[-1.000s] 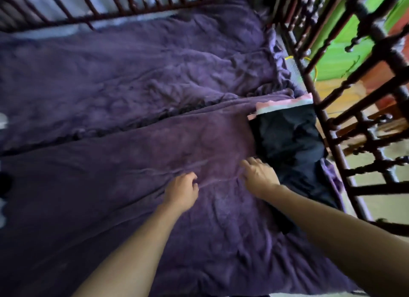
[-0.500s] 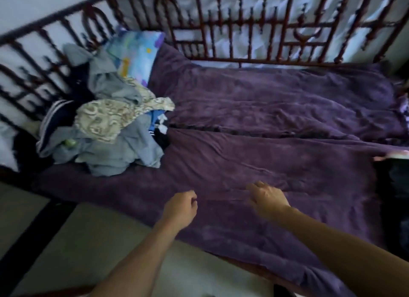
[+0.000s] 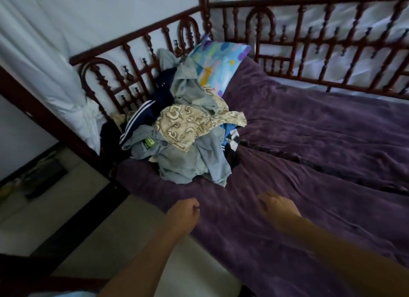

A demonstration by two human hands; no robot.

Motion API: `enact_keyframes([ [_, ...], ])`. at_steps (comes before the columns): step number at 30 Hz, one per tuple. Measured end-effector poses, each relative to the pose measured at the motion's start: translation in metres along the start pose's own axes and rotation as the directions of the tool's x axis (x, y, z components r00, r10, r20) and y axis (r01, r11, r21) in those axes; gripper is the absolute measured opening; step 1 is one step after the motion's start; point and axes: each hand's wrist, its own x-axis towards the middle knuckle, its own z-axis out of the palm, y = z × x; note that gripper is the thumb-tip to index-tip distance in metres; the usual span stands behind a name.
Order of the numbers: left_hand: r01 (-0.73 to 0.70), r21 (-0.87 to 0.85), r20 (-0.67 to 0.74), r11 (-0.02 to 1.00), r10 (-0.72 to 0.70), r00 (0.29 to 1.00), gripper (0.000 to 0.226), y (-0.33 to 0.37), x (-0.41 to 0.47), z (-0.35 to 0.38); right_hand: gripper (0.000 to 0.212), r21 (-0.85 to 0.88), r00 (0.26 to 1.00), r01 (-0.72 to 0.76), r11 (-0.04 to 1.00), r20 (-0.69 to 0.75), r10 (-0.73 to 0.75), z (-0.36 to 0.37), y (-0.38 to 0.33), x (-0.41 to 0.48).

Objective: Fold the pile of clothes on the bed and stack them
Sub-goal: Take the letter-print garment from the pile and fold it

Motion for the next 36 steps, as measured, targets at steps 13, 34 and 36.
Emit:
enact_keyframes([
  [13,0.128,0.010,0.054,0.992,-0.129,0.990,0.025,-0.101,0.141,-0.083,0.038,0.058,0.990,0.068,0.996,0.120,-0.074,0.003,-0.095,0.195],
  [34,-0.342,0.065,0.120,0.937,0.333,0.935,0.021,-0.245,0.448,-0.108,0.035,-0.090,0.973,-0.211,0.973,0.072,0.217,0.108,-0.203,0.513],
  [36,-0.376,0.129,0.107,0.918,0.364,0.925,0.040,-0.239,0.459,-0.109,0.021,0.072,0.960,-0.272,0.959,0.086,0.266,0.095,-0.199,0.511],
])
